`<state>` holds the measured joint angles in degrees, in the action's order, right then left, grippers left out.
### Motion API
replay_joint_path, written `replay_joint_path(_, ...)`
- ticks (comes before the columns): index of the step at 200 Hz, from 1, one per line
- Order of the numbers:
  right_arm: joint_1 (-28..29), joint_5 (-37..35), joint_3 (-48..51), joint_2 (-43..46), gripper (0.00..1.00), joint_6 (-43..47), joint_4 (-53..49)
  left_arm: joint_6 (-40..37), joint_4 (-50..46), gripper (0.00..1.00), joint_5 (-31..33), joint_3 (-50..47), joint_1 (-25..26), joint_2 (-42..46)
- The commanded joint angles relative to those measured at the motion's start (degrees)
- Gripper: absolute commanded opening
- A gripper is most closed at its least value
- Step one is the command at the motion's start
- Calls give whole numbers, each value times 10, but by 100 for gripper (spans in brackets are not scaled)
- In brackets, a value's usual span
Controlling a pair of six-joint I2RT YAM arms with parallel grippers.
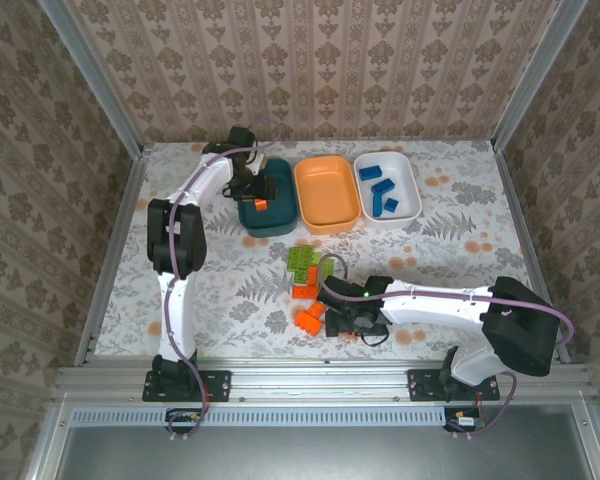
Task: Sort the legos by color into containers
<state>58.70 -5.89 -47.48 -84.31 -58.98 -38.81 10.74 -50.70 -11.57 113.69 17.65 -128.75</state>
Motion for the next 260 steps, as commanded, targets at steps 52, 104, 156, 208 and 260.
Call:
replay_joint_path(52,-15,-24,-33,-60,85,-18,22,17,13,73,8,-181,60,270)
replay_joint_path(104,-16,-21,-32,-91,80,-22,28,44,47,75,16,-359,73,425)
replay_joint_path(156,-16,-18,0,-75,74,-36,29,57,49,76,15,-418,75,505)
replay_joint_path(208,-15,-19,41,-27,76,-54,17,62,54,76,8,-431,74,518)
replay_joint_path(260,-12,-23,61,-3,73,-61,9,68,62,76,0,-443,74,525)
